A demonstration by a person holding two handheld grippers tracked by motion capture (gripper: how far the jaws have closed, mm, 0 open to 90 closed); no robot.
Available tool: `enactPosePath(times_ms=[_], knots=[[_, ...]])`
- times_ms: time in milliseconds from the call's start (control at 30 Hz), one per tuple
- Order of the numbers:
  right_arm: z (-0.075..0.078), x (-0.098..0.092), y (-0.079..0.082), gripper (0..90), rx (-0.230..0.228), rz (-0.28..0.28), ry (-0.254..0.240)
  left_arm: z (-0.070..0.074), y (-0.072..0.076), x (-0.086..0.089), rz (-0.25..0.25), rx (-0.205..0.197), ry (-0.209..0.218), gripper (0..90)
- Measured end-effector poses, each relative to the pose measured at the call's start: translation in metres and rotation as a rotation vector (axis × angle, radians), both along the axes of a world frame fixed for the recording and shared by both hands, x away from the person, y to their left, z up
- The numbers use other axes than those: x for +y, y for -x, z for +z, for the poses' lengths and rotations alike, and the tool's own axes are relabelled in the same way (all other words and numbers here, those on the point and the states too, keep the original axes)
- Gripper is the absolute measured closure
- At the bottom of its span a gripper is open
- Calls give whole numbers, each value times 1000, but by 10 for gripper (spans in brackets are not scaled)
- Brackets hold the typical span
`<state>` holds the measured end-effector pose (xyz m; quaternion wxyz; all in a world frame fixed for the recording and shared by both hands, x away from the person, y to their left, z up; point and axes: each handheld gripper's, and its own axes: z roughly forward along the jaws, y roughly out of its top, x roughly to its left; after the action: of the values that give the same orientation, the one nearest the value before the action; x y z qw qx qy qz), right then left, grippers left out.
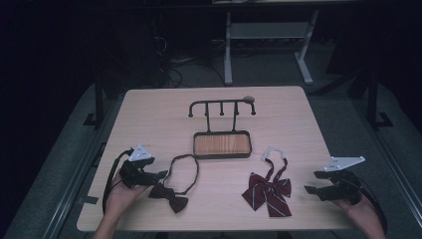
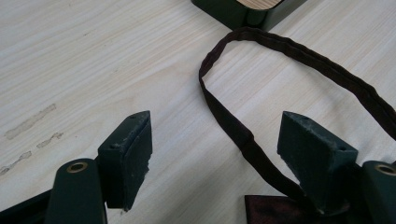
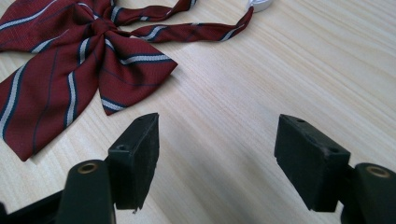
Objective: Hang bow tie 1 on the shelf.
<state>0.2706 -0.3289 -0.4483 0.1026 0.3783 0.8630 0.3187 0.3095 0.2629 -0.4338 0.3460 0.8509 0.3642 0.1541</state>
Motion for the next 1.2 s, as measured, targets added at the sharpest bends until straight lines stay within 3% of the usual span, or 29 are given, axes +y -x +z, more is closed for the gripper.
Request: enactPosePath(times_ms=[633,900,1200], knots=[[6,14,-1,291,-18,49,12,0,1,-3,-21,-6,-16,265],[24,30,-16,246,6,73,17,1,2,-2,-20,-11,-17,265],[32,47,-33,217,57,101,44,0,2,-3,-20,-9,-19,265]])
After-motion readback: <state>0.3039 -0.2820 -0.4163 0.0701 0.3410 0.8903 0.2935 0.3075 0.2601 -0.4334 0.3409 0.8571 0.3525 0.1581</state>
